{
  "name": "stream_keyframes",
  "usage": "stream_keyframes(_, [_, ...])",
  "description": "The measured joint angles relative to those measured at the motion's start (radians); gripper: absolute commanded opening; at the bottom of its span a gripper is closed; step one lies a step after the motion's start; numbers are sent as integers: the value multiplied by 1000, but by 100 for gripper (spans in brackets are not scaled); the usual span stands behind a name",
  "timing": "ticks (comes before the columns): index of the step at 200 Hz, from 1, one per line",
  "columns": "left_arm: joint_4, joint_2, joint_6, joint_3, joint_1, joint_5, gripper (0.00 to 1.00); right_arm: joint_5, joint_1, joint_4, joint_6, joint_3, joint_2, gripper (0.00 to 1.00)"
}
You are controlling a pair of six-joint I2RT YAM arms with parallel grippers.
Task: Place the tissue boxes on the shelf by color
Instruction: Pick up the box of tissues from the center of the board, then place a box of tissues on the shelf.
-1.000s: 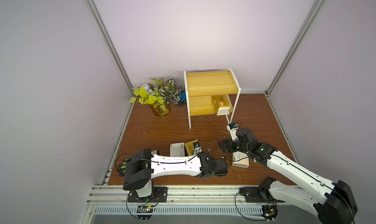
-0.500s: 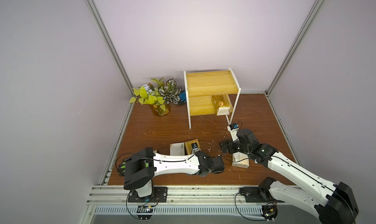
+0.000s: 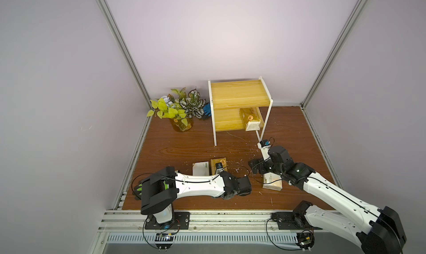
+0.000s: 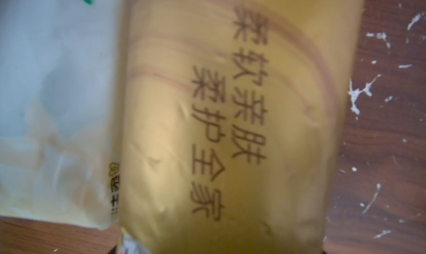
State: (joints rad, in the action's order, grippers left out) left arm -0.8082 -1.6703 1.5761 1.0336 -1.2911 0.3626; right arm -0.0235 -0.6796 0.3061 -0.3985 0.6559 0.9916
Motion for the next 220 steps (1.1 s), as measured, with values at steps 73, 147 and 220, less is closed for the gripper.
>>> stream_keyframes(73, [-11, -16, -82, 51, 4, -13, 31, -25, 0, 0, 0, 0, 0, 92])
stream_keyframes(147, [-85, -130, -301, 421, 12, 72, 36, -60, 0, 9, 8, 10, 6, 93])
stream_keyframes(220, [-115, -129, -470, 528, 171, 175, 34, -119, 0, 64, 10, 174, 60, 93])
